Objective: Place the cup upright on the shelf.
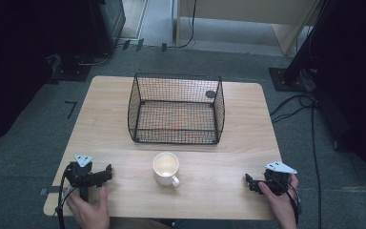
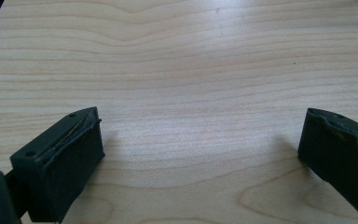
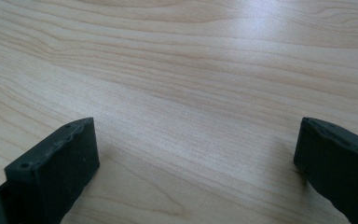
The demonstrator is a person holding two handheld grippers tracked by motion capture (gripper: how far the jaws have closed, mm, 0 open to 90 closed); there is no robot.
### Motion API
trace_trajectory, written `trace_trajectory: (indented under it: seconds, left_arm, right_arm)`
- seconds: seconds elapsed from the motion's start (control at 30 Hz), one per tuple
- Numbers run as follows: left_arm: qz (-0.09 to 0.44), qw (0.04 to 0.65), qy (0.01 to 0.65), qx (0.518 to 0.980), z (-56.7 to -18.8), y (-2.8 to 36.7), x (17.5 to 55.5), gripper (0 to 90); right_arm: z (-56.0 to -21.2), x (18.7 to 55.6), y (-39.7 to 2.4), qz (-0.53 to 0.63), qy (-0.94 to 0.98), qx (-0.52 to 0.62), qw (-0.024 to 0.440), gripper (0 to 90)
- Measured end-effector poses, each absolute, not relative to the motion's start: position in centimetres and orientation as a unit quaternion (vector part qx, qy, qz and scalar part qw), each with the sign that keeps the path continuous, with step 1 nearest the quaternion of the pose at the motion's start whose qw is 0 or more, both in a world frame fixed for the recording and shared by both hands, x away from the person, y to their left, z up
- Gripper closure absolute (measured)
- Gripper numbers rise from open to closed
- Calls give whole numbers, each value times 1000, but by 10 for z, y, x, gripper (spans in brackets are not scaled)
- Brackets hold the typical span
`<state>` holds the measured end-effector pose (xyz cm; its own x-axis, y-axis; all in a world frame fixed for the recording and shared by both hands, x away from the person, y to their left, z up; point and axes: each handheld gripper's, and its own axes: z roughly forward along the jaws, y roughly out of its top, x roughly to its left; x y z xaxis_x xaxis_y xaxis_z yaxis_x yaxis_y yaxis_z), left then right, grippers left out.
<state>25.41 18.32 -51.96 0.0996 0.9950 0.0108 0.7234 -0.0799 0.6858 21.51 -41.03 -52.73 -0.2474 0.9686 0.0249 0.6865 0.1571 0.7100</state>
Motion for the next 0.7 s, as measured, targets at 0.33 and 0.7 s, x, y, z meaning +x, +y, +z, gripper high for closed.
trace_trajectory:
  seconds: [0.33, 0.7]
  left_arm:
    - [254, 269, 629, 684, -520, 182, 255, 0]
    - [253, 270, 626, 686, -520, 181, 257, 1]
  right_arm:
    - [-520, 208, -403, 322, 711, 577, 240, 10]
    - [-487, 206, -367, 349, 725, 541, 245, 10]
